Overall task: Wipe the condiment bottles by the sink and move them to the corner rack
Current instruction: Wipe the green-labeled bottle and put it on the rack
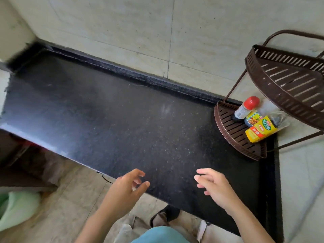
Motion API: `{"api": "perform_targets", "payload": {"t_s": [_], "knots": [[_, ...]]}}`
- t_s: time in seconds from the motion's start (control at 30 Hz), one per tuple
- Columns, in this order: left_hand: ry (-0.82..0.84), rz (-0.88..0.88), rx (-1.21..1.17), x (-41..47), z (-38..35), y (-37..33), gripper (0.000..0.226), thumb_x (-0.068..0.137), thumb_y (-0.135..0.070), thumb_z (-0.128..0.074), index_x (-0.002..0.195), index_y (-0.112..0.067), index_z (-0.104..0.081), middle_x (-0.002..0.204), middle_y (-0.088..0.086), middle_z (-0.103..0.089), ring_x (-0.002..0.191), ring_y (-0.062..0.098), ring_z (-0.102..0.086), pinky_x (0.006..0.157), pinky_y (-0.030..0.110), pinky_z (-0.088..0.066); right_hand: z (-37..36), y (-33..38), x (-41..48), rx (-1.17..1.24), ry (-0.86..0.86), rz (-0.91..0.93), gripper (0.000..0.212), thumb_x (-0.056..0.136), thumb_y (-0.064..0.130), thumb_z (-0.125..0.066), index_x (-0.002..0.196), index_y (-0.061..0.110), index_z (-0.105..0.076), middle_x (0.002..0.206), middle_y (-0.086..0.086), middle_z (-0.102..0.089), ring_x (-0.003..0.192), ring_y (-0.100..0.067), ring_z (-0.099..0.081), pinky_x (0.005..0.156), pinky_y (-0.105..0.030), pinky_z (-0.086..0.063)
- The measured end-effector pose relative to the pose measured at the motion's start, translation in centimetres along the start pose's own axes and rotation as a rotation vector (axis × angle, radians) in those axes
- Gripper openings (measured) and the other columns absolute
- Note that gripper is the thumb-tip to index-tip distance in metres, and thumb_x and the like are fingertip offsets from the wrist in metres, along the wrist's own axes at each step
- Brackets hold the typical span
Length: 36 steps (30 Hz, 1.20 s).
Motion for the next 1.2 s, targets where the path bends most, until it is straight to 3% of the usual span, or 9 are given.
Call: {"api": "perform_targets", "payload": {"t_s": [0.13,0.23,0.47,0.57,0.67,0.77,0.9,1.1,1.2], "knots": [[-0.033,0.038,-0.167,-2.9,1.7,2.7,0.022,0.091,-0.042,-0.058,0.109,-0.031,-0.059,0.092,-0.015,-0.066,0.084,0.0,-0.063,0.076,0.019,-0.051,-2.2,2.9,-1.1,-0.058,0.016,0.081,0.023,0.092,0.034,-0.061,0.115,0.03,-0.06,0.103,0.011,-0.068,0.093,-0.007,-0.067,0.079,-0.025,-0.056],[-0.103,0.075,-0.428,-5.6,3.6,5.3,0.013,0.09,-0.034,-0.063,0.102,-0.029,-0.065,0.084,-0.007,-0.073,0.078,0.001,-0.066,0.074,0.024,-0.052,-3.9,5.6,-2.4,-0.06,-0.001,0.16,0.024,0.091,0.031,-0.063,0.114,0.025,-0.063,0.099,0.008,-0.07,0.089,-0.007,-0.069,0.077,-0.028,-0.056],[-0.487,0.226,-0.88,-16.6,9.5,14.0,0.012,0.092,-0.021,-0.06,0.1,-0.018,-0.069,0.089,0.007,-0.076,0.085,0.021,-0.072,0.079,0.039,-0.057,-12.4,11.3,-7.5,-0.067,0.126,0.304,0.018,0.092,0.024,-0.062,0.109,0.024,-0.066,0.097,0.003,-0.073,0.082,-0.007,-0.072,0.075,-0.032,-0.058],[-0.689,0.323,-0.903,-22.4,11.1,18.6,0.01,0.092,-0.02,-0.061,0.098,-0.019,-0.068,0.086,0.007,-0.076,0.083,0.022,-0.071,0.077,0.039,-0.056,-18.4,13.1,-9.6,-0.137,0.261,0.339,0.017,0.092,0.023,-0.062,0.109,0.023,-0.066,0.097,0.002,-0.073,0.085,-0.012,-0.071,0.077,-0.034,-0.057],[-0.853,0.415,-0.858,-27.1,11.8,22.4,0.006,0.091,-0.02,-0.062,0.094,-0.022,-0.067,0.082,0.006,-0.075,0.083,0.023,-0.07,0.077,0.042,-0.053,-24.9,15.2,-11.7,-0.237,0.415,0.392,0.015,0.093,0.024,-0.061,0.106,0.024,-0.066,0.092,0.001,-0.074,0.084,-0.013,-0.071,0.07,-0.028,-0.056],[-0.892,0.469,-0.883,-29.8,11.9,24.9,0.005,0.091,-0.023,-0.062,0.093,-0.024,-0.066,0.083,0.007,-0.075,0.082,0.02,-0.07,0.075,0.038,-0.054,-30.4,17.6,-13.0,-0.332,0.534,0.445,0.017,0.091,0.027,-0.063,0.108,0.026,-0.066,0.094,0.004,-0.074,0.081,-0.008,-0.071,0.068,-0.024,-0.056],[-0.91,0.543,-0.957,-31.9,12.9,28.1,0.008,0.091,-0.027,-0.062,0.096,-0.022,-0.067,0.085,0.008,-0.075,0.074,0.014,-0.066,0.061,0.026,-0.048,-36.2,21.5,-13.0,-0.412,0.63,0.508,0.018,0.091,0.028,-0.063,0.109,0.026,-0.064,0.095,0.004,-0.072,0.083,-0.01,-0.07,0.071,-0.027,-0.057],[-1.102,0.656,-0.861,-32.8,17.9,33.7,0.004,0.09,-0.026,-0.063,0.094,-0.026,-0.065,0.085,0.005,-0.073,0.084,0.02,-0.069,0.074,0.036,-0.054,-45.7,27.6,-10.7,-0.484,0.749,0.596,0.021,0.09,0.025,-0.064,0.111,0.023,-0.064,0.093,0.001,-0.073,0.086,-0.012,-0.069,0.072,-0.03,-0.055],[-0.999,0.623,-0.856,-30.4,20.7,34.9,0.008,0.089,-0.032,-0.064,0.096,-0.031,-0.065,0.088,0.003,-0.072,0.086,0.018,-0.068,0.079,0.036,-0.055,-50.7,31.0,-9.6,-0.557,0.784,0.68,0.024,0.09,0.03,-0.064,0.113,0.026,-0.063,0.093,0.005,-0.072,0.088,-0.008,-0.068,0.074,-0.027,-0.053]]}}
Point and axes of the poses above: each hand's wrist, its own x-axis towards the middle knuckle, its own z-axis out of the back of the hand, y = z × x, the point moved 6 cm from there along x, towards the middle knuckle
